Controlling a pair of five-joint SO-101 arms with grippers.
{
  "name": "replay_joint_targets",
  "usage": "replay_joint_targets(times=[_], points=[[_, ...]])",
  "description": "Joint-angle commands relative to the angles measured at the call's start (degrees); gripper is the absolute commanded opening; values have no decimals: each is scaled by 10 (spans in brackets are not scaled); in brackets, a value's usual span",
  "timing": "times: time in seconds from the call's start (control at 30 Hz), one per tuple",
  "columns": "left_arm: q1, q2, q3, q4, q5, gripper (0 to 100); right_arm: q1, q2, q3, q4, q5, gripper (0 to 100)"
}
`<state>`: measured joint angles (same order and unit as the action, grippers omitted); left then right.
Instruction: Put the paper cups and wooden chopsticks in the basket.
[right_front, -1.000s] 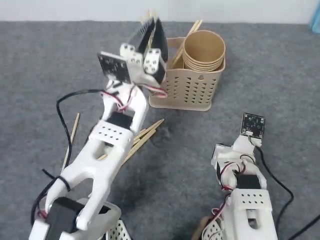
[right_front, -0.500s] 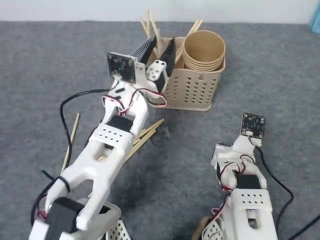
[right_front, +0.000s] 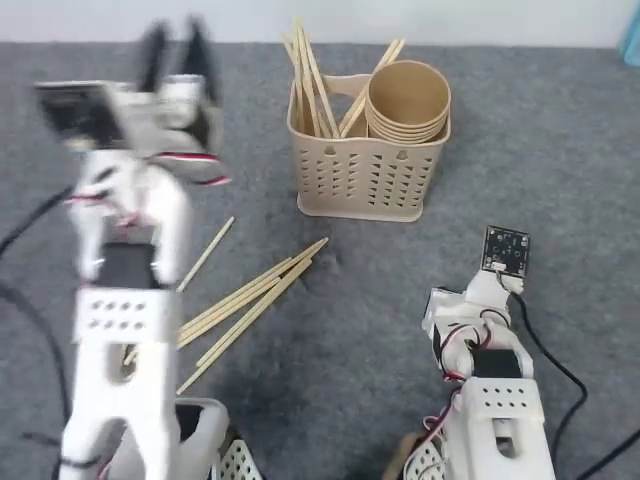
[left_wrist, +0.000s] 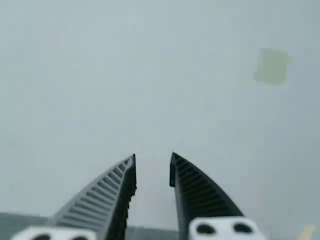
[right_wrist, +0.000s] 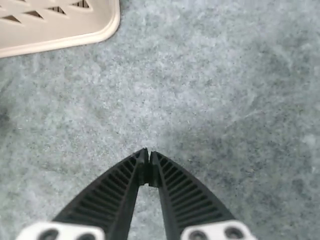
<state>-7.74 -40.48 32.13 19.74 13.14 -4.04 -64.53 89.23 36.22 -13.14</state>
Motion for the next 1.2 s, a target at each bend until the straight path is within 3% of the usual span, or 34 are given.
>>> replay_joint_targets(times=[0.0,0.17,0.27,0.43,0.57,0.8,1.0,1.17], points=[[-68,-23,-52,175,-4,102,4,-15,-6,-15,12,9],[-117,-23,-47,341,-7,102,4,-15,-5,-15,12,9],[-135,-23,-24,389,-34,102,4,-15,-5,-12,11,9],[-156,-11,48,392,-90,102,4,-15,-5,-10,10,9],[-180,71,56,391,-101,102,4,-15,-4,-10,10,9],[-213,267,11,331,-113,102,4,-11,-4,-10,9,9],[-212,405,-45,331,-166,102,3,-11,-4,-10,9,9],[-212,504,-105,331,-171,102,3,-11,-4,-11,9,9]])
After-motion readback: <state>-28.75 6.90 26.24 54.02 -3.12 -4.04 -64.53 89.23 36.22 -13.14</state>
